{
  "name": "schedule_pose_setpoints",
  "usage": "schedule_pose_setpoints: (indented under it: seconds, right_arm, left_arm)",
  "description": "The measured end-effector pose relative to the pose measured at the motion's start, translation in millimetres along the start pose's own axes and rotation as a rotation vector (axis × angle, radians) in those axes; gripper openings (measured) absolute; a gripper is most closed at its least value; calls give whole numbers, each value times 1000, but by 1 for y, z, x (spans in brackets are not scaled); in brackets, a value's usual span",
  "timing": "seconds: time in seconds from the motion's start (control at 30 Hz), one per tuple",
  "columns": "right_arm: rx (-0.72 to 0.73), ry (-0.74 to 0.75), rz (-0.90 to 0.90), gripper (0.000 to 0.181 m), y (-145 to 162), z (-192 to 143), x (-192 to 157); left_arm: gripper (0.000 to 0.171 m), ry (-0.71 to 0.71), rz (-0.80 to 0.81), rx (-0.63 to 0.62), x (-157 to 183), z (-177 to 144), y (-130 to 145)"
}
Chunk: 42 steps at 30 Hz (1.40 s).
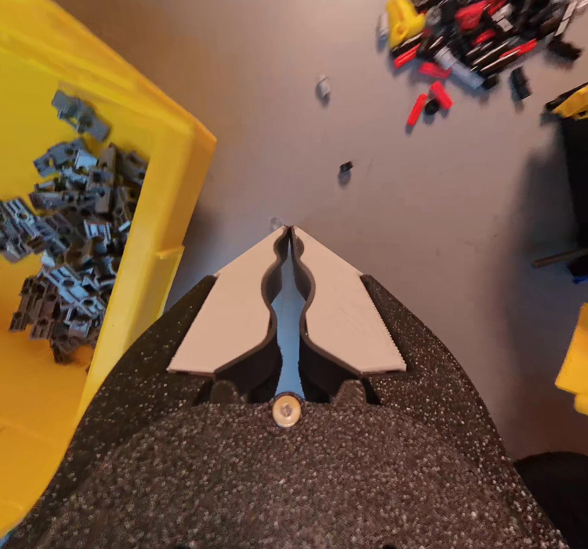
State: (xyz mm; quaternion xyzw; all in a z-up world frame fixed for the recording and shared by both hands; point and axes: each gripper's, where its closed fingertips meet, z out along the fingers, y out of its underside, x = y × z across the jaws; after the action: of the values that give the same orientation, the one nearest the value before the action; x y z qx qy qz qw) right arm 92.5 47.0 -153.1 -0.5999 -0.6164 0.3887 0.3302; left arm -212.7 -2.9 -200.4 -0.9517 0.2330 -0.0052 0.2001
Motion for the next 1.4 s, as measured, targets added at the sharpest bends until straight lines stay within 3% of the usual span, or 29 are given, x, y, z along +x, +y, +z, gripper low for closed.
schedule_pose_setpoints:
  seconds: [0.2, 0.4, 0.53, 0.97, 1.4]
  right_arm:
    - [-8, -5, 4, 27, 2, 1, 0]
    - [-7, 3, 1, 26, 2, 0, 1]
    - [-4, 5, 0, 26, 1, -1, 2]
    - [-29, -2, -8, 27, 6, 2, 0]
    - [-31, -5, -4, 26, 8, 5, -1]
  left_arm:
    - [0, 76, 137, 160, 47, -6, -64]
    - [9, 99, 186, 212, 61, 2, -94]
    - [13, 58, 138, 204, 43, -3, -84]
    - [20, -72, -50, 57, -8, 7, -3]
    - [6, -1, -84, 155, -5, 10, -5]
